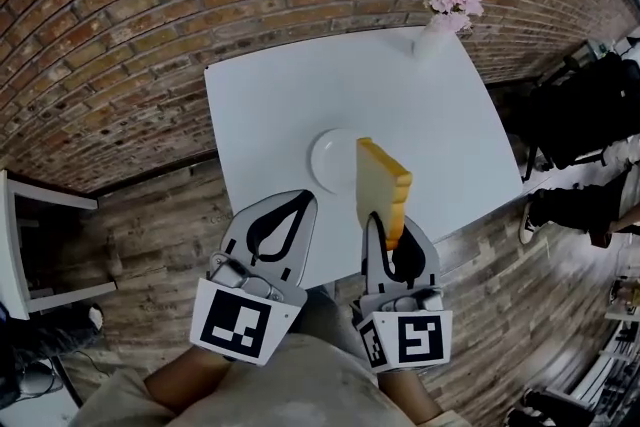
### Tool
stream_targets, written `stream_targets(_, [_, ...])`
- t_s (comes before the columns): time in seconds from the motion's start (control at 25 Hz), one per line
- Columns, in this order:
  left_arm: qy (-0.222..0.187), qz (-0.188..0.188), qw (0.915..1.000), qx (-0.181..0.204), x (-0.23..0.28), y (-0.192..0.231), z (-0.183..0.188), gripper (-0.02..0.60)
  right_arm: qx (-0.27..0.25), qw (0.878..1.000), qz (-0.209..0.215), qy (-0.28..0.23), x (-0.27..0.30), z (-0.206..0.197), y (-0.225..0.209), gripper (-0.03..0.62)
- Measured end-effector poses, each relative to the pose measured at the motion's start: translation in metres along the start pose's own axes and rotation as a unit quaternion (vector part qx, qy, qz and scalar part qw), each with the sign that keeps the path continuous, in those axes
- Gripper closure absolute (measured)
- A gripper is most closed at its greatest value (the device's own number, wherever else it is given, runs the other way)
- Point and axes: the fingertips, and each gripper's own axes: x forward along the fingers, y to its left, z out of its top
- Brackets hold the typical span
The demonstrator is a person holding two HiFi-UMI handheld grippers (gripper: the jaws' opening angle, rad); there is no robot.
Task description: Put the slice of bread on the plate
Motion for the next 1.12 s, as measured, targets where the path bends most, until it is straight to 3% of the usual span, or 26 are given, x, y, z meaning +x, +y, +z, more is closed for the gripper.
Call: stream_targets(1.12, [0.031,0.039,0.9987,-0.008,0.04,0.024,-0.011,0.572,0.011,0.997,0.051,0.051,0.077,-0.04,-0.014,0.499])
